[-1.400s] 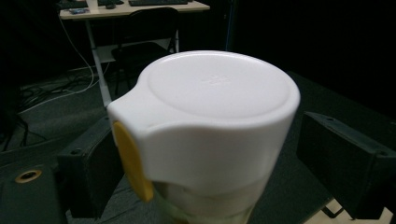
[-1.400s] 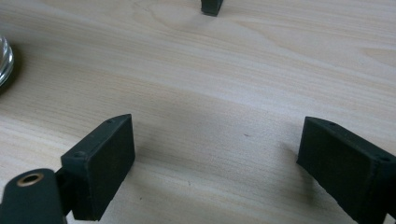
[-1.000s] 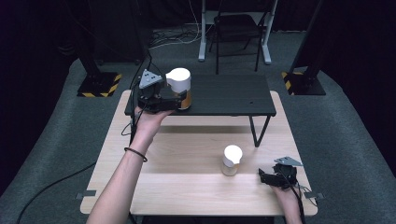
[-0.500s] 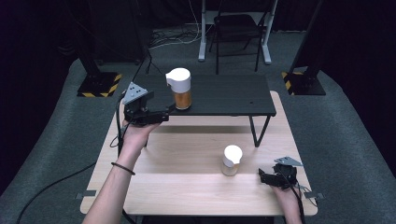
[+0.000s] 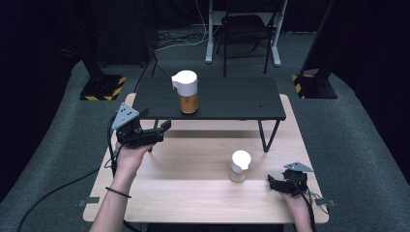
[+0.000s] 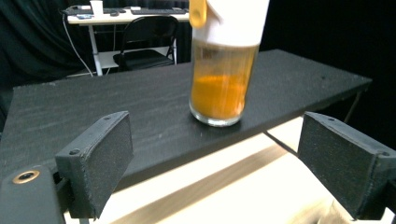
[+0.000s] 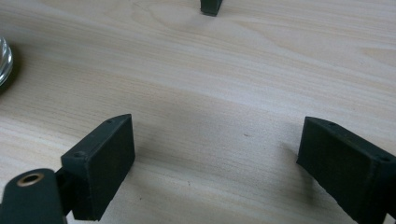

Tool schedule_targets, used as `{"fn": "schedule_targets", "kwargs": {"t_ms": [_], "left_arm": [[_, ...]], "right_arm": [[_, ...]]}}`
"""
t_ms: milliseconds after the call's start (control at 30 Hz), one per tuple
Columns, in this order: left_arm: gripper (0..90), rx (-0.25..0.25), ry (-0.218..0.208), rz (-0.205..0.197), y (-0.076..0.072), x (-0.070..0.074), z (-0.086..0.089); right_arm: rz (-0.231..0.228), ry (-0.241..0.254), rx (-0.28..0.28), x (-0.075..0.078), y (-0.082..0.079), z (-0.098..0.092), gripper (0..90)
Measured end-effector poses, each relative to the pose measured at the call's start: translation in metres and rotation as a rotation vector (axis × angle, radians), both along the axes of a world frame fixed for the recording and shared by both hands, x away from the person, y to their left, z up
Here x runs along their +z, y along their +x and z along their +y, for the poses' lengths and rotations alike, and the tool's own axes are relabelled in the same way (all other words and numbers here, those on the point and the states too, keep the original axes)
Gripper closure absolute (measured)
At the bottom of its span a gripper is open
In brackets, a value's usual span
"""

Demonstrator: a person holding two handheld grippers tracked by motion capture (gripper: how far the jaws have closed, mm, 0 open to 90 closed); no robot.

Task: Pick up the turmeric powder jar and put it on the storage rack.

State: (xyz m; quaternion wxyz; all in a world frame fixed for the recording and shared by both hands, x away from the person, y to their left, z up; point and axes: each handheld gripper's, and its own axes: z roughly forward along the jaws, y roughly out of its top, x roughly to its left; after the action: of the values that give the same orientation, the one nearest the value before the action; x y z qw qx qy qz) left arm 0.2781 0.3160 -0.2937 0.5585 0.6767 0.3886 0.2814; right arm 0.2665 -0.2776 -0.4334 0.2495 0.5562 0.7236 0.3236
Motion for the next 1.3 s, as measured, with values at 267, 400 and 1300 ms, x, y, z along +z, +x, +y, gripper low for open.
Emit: {"fn": "schedule_targets", "kwargs": {"t_ms": [267, 400, 1300], "left_arm": [[9.6, 0.001, 0.029, 0.006, -0.013, -0.012, 0.006], [9.5, 0.004, 0.033, 0.011, -0.021, -0.020, 0.010], [8.8, 0.045, 0.058, 0.074, -0.050, -0.076, 0.022]], "right_arm": [[0.000, 0.000, 0.000, 0.000, 0.000, 0.000, 9.8], [0.000, 0.000, 0.000, 0.000, 0.000, 0.000, 9.8], [0.000, -0.001, -0.002, 0.000, 0.000, 0.000, 9.8]]}}
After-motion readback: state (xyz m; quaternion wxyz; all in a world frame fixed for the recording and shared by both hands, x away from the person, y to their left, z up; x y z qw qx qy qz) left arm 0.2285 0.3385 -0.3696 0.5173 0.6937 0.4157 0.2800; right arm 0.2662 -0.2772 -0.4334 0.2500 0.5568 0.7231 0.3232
